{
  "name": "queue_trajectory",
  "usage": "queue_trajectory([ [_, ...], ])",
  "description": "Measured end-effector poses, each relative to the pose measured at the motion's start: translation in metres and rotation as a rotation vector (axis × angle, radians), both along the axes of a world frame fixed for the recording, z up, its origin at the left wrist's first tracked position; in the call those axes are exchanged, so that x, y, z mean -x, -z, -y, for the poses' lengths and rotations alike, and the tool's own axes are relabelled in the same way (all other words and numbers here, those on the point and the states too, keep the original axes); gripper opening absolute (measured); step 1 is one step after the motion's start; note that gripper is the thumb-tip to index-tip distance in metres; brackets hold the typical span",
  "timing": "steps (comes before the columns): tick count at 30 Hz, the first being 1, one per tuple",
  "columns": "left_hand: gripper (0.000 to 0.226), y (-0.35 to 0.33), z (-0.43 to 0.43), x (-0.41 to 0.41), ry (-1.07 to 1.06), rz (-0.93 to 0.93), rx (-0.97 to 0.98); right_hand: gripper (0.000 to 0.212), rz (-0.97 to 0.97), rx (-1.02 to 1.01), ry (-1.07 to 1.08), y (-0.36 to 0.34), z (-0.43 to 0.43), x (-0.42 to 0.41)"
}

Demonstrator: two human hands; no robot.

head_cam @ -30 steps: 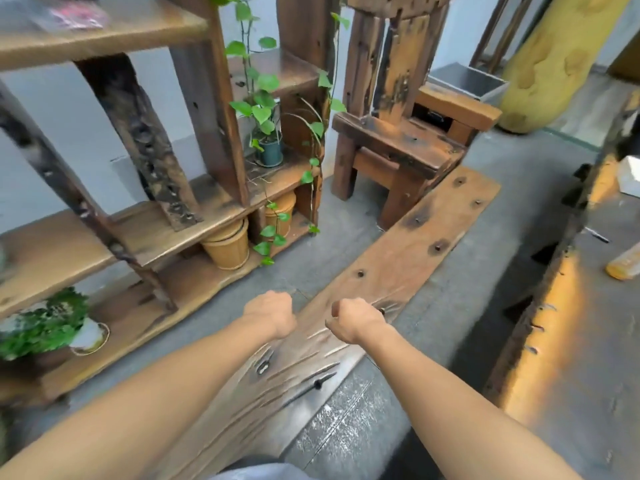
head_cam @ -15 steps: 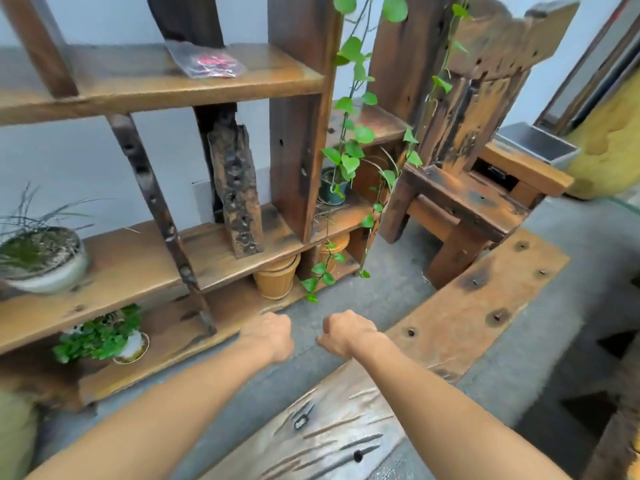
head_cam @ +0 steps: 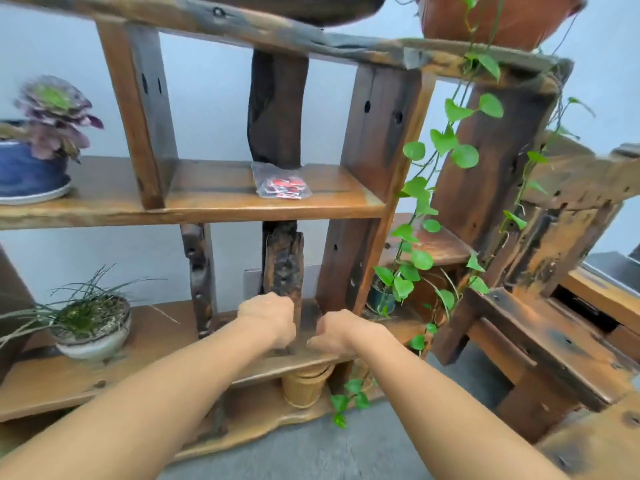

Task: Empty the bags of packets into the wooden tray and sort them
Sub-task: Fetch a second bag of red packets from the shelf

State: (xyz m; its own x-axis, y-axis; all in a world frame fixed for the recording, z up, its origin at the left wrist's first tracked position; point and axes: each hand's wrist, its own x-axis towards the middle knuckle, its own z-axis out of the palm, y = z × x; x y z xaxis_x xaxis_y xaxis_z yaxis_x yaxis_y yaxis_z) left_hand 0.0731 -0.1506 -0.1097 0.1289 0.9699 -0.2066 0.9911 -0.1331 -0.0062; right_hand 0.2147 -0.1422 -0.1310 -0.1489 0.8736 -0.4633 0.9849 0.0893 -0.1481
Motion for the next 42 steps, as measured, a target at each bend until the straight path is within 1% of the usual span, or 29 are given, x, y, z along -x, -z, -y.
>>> queue_trajectory([
  [4, 0.029, -0.047, -0.048, 0.005, -0.048, -0.012, -0.101, 0.048, -0.021, -0.095, -0.067, -0.053, -0.058, 0.009],
  [7, 0.026, -0.079, -0.083, 0.008, -0.102, 0.029, -0.184, 0.045, -0.039, -0.180, -0.082, -0.085, -0.102, 0.016],
  [11, 0.017, -0.104, -0.127, 0.012, -0.169, 0.051, -0.304, 0.037, -0.055, -0.310, -0.116, -0.119, -0.149, 0.023],
  [14, 0.021, -0.110, -0.157, 0.017, -0.204, 0.056, -0.340, 0.032, -0.043, -0.407, -0.115, -0.134, -0.179, 0.029],
  [17, 0.031, -0.105, -0.189, 0.026, -0.235, 0.113, -0.399, 0.036, -0.145, -0.489, -0.086, -0.142, -0.204, 0.033],
  [19, 0.038, -0.098, -0.206, 0.031, -0.264, 0.184, -0.427, 0.038, -0.219, -0.570, -0.024, -0.141, -0.220, 0.035],
  [21, 0.045, -0.090, -0.220, 0.034, -0.336, 0.258, -0.438, 0.040, -0.242, -0.637, 0.079, -0.130, -0.237, 0.040],
  [24, 0.058, -0.075, -0.236, 0.037, -0.501, 0.350, -0.442, 0.052, -0.262, -0.614, 0.215, -0.106, -0.258, 0.044],
  [26, 0.062, -0.070, -0.244, 0.040, -0.559, 0.362, -0.460, 0.059, -0.320, -0.588, 0.284, -0.095, -0.265, 0.044],
  [30, 0.061, -0.062, -0.268, 0.038, -0.570, 0.374, -0.481, 0.059, -0.374, -0.618, 0.351, -0.085, -0.279, 0.039],
  [37, 0.057, -0.062, -0.293, 0.041, -0.699, 0.462, -0.429, 0.060, -0.398, -0.648, 0.457, -0.077, -0.298, 0.056],
  [42, 0.043, -0.057, -0.284, 0.048, -0.634, 0.589, -0.455, 0.052, -0.462, -0.645, 0.455, -0.078, -0.291, 0.056],
])
